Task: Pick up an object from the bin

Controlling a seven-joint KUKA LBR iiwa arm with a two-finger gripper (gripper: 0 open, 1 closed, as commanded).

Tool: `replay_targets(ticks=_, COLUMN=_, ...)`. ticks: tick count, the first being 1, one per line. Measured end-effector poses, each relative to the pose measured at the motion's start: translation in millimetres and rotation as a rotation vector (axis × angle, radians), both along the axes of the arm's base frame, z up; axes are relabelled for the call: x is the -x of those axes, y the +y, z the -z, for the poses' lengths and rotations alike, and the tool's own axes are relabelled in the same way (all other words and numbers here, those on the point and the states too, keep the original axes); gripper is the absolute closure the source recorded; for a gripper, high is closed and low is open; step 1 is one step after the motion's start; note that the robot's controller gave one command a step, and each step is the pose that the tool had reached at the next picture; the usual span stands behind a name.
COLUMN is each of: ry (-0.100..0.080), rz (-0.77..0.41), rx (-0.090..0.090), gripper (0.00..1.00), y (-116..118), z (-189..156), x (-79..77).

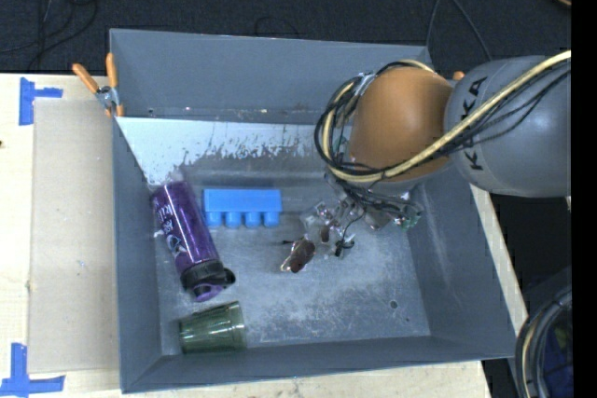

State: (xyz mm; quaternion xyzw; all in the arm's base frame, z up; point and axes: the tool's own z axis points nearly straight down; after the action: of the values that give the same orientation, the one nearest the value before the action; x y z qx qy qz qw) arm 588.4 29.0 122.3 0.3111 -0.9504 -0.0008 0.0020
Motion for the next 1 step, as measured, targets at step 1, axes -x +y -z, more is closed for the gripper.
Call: replay_targets(ticks=1, ry=0.002, rz=0.004, rx=0.000, gripper=1.00, y=0.6, z=-20.7, x=0.4)
